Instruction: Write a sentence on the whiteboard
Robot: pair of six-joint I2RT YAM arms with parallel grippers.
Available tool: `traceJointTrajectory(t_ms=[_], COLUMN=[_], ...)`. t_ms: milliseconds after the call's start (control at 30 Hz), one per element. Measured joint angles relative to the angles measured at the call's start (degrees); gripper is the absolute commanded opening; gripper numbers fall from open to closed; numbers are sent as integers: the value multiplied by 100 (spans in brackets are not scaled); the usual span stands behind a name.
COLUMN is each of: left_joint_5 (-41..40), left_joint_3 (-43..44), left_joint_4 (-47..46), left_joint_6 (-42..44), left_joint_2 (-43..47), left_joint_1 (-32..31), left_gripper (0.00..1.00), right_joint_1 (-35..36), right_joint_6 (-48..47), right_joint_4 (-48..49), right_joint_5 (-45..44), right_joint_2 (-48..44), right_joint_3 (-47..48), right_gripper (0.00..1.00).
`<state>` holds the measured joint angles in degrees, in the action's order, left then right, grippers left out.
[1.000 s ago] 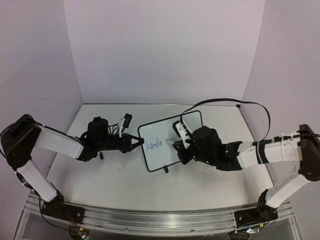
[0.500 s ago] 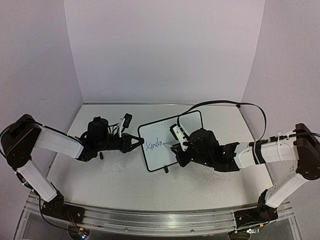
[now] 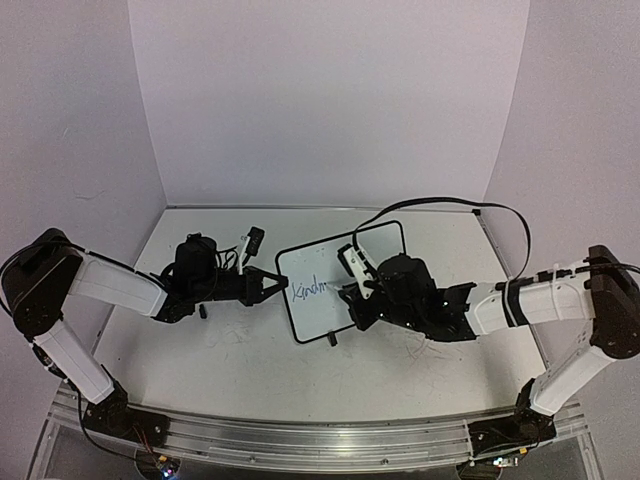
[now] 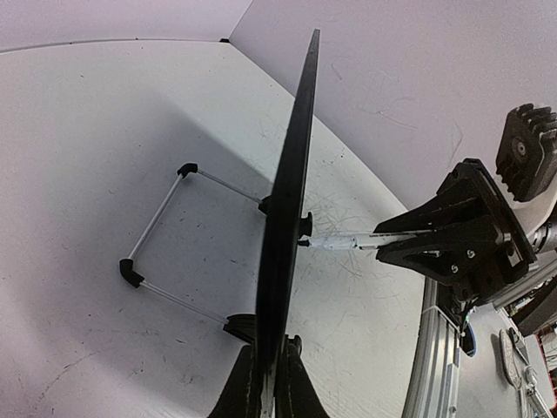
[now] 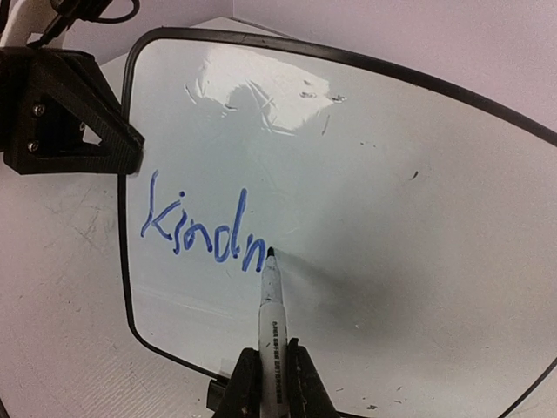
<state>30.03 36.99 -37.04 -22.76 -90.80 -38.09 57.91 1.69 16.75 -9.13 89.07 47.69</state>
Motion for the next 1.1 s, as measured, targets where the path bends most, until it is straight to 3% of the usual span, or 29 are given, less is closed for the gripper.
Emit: traceJointTrajectory(t_ms=[1100], left_joint_5=[-15], left_joint_3=[0], left_joint_4=[2], left_joint_6=[2], left_joint_2=[0], left_joint_1=[2], left_gripper=[0], right_joint_1=[42], right_joint_6=[175], right_joint_4=[10], right_joint_5=[-452], right_joint_2=[58], right_joint_3=[53], right_gripper=[0])
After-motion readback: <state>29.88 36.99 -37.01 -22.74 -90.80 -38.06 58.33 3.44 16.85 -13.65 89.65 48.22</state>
